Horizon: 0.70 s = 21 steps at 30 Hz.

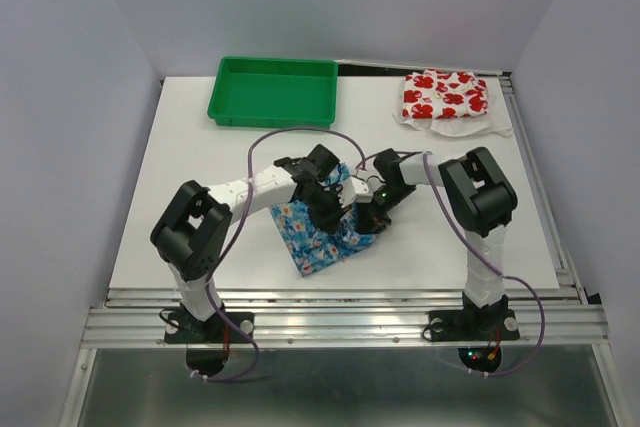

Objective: Fold and stack the skirts
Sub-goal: Fold the skirt

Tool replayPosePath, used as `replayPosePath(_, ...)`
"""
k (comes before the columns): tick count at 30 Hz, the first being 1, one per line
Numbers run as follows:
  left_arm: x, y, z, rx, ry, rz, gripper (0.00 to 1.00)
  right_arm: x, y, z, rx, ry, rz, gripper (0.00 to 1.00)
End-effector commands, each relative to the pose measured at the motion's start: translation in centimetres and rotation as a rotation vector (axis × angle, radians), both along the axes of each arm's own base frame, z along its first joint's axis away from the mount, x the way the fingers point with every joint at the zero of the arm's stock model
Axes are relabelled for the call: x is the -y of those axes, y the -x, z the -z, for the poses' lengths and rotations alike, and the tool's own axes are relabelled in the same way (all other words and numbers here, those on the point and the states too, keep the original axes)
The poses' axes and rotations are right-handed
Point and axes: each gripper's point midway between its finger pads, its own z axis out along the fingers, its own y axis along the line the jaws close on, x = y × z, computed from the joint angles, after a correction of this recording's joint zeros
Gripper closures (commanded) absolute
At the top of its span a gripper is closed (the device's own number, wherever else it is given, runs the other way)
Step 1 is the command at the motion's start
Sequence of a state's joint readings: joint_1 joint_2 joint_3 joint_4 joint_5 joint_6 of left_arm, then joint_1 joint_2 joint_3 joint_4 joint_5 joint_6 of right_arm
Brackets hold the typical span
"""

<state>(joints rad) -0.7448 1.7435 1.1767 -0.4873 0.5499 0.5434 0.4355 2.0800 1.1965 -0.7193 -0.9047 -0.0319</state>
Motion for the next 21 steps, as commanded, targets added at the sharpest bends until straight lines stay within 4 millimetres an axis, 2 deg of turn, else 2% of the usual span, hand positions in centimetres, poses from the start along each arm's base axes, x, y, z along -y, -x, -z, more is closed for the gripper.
replayPosePath(1,0.6,-0.2,0.9,0.025,0.037,0.038,1.0,3.5,-2.6,4.5,0.195,0.262,-0.063,0.79)
replayPosePath(5,0.3,0.2,2.6,0.003,0.022,0.049,1.0,2.0,-5.9,1.2,0.267,0.257,0.015,0.76)
replayPosePath(6,0.4,0.2,2.4,0.007,0.029,0.05,1.0,2.0,-6.1,0.8,0.272,0.262,0.029,0.76)
replayPosePath(7,0.2,0.6,2.8,0.001,0.025,0.054,1.0,2.0,-7.6,-0.3,0.322,0.264,0.054,0.76)
replayPosePath(8,0.0,0.9,3.0,-0.006,0.029,0.056,1.0,1.9,-8.2,-0.9,0.318,0.281,0.093,0.76)
replayPosePath(9,-0.1,1.1,3.1,-0.009,0.029,0.058,1.0,2.1,-9.9,-2.0,0.343,0.268,0.132,0.76)
replayPosePath(13,-0.5,1.9,3.3,-0.017,0.038,0.074,1.0,2.0,-12.6,-3.7,0.367,0.229,0.195,0.75)
replayPosePath(14,-0.7,2.1,3.3,-0.017,0.039,0.081,1.0,1.7,-14.1,-4.3,0.391,0.21,0.21,0.75)
replayPosePath(16,-0.9,2.5,3.5,-0.017,0.038,0.094,1.0,0.9,-15.4,-5.0,0.409,0.178,0.214,0.75)
replayPosePath(18,-1.0,2.7,3.6,-0.009,0.035,0.11,1.0,-0.4,-17.5,-5.9,0.434,0.132,0.221,0.75)
replayPosePath(21,-0.7,3.5,3.7,0.005,0.028,0.143,1.0,-2.9,-19.8,-7.4,0.434,0.016,0.235,0.74)
